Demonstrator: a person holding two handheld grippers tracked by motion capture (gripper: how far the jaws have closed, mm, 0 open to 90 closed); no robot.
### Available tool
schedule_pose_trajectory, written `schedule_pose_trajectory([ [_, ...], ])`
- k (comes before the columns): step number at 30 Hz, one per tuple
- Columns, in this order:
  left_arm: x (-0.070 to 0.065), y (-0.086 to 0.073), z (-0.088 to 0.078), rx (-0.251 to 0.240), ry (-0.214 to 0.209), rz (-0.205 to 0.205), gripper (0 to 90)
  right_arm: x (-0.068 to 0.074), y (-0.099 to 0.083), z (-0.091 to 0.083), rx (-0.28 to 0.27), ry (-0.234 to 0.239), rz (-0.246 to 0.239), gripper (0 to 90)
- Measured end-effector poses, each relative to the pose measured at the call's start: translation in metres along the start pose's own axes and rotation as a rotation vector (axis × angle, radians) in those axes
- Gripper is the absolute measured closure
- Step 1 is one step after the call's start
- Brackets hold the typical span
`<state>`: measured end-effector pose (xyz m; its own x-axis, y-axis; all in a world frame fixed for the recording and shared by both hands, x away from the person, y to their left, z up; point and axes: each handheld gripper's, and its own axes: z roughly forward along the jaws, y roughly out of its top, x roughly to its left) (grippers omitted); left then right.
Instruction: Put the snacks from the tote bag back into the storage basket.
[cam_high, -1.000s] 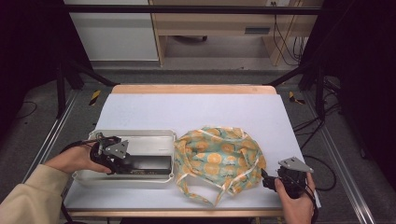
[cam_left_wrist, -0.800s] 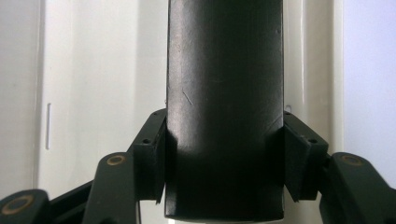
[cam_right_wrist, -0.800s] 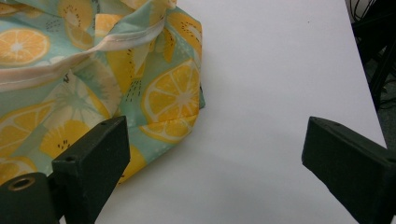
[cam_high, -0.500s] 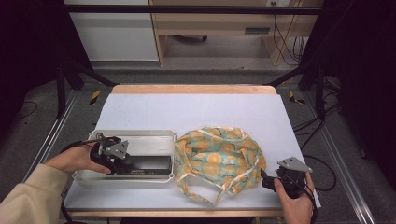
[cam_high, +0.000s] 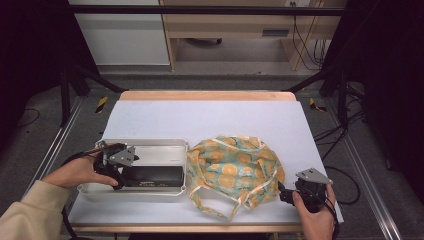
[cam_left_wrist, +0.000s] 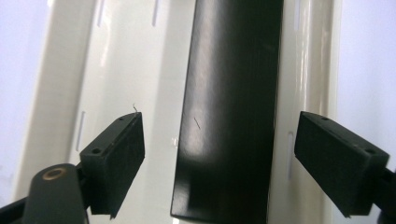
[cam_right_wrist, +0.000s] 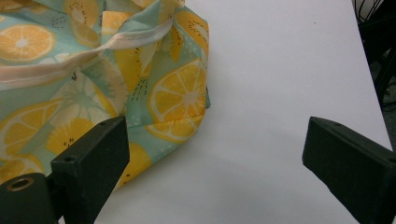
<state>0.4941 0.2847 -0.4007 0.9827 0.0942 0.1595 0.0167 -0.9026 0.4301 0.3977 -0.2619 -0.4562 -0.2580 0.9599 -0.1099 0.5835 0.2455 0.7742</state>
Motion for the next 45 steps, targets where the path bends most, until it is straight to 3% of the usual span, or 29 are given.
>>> schedule_pose_trajectory([
  [3, -0.001, 0.003, -0.002, -0.029, 0.012, -0.020, 13.9, 0.000, 0.000, 0.000, -0.002, -0.001, -0.002, 7.8],
  [22, -0.017, 0.032, 0.001, -0.051, 0.026, -0.019, 7.0, 0.000, 0.000, -0.001, -0.001, 0.002, -0.006, 7.8],
  [29, -0.023, 0.047, 0.001, -0.088, 0.061, -0.043, 7.1, -0.001, 0.000, -0.001, -0.004, 0.004, -0.006, 7.8],
  [34, -0.026, 0.057, 0.001, -0.083, 0.078, -0.055, 7.1, -0.001, 0.000, -0.001, -0.005, 0.005, -0.008, 7.8],
  [45, -0.032, 0.078, 0.005, -0.165, 0.134, -0.166, 7.6, -0.001, 0.000, -0.001, -0.004, 0.004, -0.009, 7.8],
])
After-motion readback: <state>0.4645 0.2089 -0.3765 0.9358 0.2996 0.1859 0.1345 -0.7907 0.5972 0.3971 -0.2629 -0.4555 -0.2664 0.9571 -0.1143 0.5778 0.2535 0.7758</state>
